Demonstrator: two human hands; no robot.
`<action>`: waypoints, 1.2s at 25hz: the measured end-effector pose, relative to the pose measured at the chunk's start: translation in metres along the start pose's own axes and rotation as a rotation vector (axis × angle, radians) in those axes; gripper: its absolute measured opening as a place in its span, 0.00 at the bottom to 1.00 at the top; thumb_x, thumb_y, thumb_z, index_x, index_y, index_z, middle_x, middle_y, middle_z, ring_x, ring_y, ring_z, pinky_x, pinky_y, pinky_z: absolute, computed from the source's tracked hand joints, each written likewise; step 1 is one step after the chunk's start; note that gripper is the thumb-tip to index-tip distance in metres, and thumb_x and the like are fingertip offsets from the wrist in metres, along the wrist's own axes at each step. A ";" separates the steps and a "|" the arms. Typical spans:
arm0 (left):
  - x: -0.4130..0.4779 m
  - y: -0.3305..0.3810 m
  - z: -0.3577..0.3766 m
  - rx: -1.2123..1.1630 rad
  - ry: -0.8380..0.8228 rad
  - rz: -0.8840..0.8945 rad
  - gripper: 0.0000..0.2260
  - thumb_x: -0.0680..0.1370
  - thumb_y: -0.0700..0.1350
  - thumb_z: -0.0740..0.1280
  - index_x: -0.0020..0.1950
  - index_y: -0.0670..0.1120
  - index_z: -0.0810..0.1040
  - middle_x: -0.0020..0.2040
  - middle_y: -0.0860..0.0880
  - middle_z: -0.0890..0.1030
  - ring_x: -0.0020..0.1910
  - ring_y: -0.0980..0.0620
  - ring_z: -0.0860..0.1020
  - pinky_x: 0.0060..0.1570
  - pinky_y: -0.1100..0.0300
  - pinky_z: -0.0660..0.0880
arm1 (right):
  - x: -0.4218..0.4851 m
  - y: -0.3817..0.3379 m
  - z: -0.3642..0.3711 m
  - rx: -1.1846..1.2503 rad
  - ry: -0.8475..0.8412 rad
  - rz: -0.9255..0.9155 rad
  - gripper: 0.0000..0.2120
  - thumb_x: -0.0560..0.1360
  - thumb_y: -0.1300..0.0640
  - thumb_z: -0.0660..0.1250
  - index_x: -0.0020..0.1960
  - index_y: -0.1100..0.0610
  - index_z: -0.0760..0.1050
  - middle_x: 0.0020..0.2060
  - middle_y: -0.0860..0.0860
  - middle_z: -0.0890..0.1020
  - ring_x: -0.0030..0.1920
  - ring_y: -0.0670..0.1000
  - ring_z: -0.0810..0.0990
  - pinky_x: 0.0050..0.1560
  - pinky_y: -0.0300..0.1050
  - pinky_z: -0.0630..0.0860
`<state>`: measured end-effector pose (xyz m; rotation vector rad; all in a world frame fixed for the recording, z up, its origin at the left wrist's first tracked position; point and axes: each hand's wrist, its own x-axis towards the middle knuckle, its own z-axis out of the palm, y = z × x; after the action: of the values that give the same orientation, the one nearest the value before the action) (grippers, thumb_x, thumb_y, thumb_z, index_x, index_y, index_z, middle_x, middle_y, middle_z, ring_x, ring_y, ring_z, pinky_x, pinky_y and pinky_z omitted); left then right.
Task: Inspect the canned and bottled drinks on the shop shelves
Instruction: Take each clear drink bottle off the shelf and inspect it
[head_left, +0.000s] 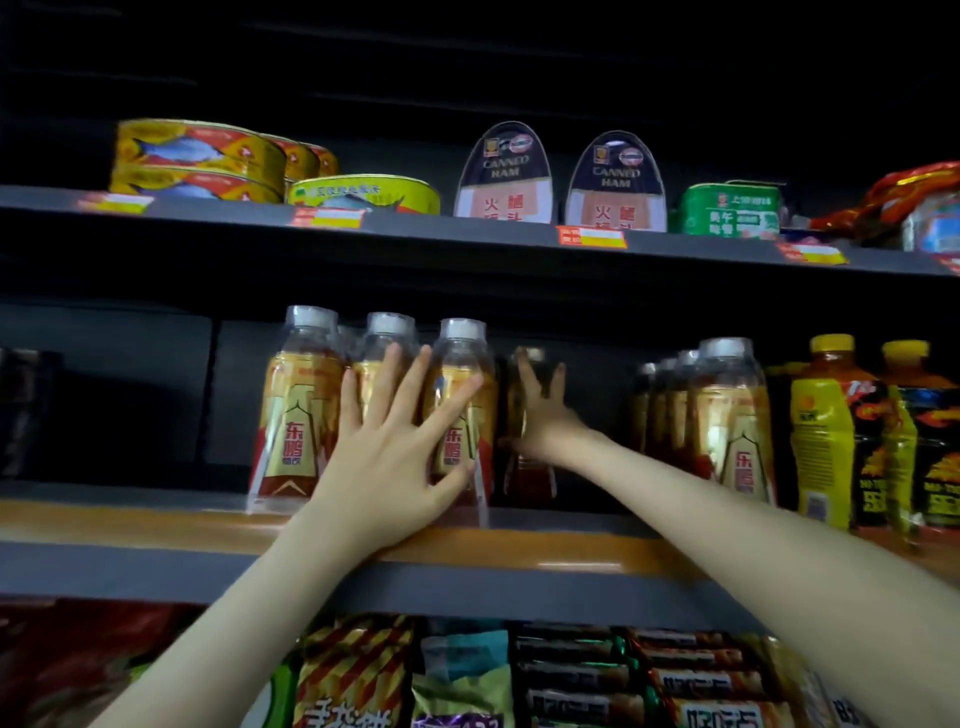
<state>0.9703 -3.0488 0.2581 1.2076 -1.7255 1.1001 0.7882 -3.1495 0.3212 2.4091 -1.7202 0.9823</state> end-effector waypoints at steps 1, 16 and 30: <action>0.000 0.001 0.001 -0.004 0.004 0.008 0.31 0.77 0.66 0.50 0.78 0.63 0.45 0.80 0.45 0.48 0.77 0.45 0.36 0.71 0.38 0.37 | 0.009 0.003 0.003 -0.010 -0.003 -0.011 0.53 0.72 0.45 0.71 0.71 0.33 0.27 0.74 0.53 0.27 0.74 0.68 0.56 0.66 0.61 0.67; 0.002 0.004 0.000 -0.035 0.051 0.008 0.30 0.76 0.62 0.53 0.78 0.59 0.56 0.77 0.41 0.61 0.78 0.40 0.48 0.71 0.35 0.46 | -0.088 0.012 -0.058 -0.177 0.244 -0.348 0.48 0.77 0.57 0.68 0.69 0.24 0.34 0.78 0.54 0.42 0.68 0.65 0.70 0.60 0.52 0.74; -0.076 0.138 -0.092 -1.387 -0.148 -0.230 0.33 0.75 0.52 0.71 0.75 0.64 0.57 0.64 0.65 0.75 0.60 0.63 0.77 0.56 0.66 0.75 | -0.281 0.013 -0.036 0.467 0.282 -0.590 0.53 0.72 0.56 0.73 0.70 0.27 0.34 0.74 0.40 0.58 0.67 0.34 0.67 0.57 0.29 0.73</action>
<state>0.8684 -2.9134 0.1899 0.5152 -1.7765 -0.4064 0.7055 -2.9044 0.2060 2.6009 -0.6681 1.6270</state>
